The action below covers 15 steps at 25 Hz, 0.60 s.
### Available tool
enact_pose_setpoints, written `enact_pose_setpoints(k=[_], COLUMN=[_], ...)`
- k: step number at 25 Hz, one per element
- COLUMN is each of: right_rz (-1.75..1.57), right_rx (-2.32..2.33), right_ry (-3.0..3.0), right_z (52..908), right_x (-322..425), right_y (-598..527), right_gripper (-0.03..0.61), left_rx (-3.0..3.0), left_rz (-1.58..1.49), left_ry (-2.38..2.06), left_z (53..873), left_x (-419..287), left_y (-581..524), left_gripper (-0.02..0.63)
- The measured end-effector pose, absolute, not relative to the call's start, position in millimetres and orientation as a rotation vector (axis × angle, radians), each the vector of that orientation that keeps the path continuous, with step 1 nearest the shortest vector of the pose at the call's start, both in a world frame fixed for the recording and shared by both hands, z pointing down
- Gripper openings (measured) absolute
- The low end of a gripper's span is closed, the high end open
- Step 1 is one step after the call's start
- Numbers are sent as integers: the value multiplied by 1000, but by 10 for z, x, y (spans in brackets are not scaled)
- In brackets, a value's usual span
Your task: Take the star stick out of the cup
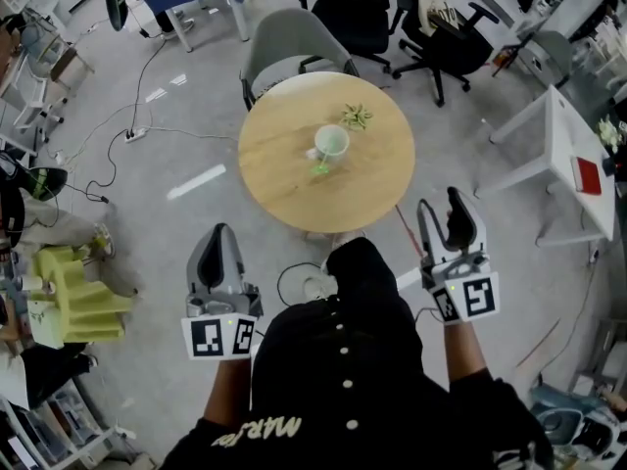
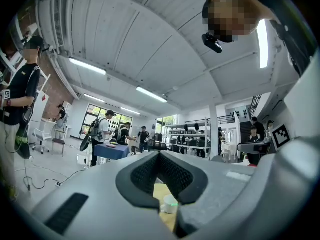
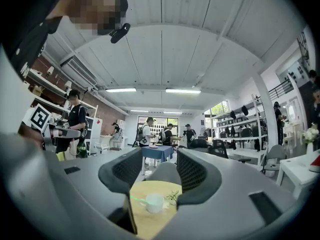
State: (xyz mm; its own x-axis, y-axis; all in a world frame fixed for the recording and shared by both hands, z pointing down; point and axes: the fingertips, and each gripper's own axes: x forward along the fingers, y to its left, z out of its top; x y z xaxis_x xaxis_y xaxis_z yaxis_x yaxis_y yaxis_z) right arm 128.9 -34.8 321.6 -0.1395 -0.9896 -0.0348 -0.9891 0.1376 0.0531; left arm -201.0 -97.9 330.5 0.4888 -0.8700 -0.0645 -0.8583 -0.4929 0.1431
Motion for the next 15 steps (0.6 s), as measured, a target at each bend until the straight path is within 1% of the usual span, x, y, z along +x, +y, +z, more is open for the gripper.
enact_pose_setpoints(k=[15], right_rz=[-122], right_rx=[2007], right_ry=[-2384], right_z=[3469], right_x=[1622], right_y=[-1480], right_gripper=[206], left_rx=[2637], left_rz=[-190], left_ry=[-1555], left_z=[3376], left_x=[-1630], left_y=[-1987], left_gripper=[3])
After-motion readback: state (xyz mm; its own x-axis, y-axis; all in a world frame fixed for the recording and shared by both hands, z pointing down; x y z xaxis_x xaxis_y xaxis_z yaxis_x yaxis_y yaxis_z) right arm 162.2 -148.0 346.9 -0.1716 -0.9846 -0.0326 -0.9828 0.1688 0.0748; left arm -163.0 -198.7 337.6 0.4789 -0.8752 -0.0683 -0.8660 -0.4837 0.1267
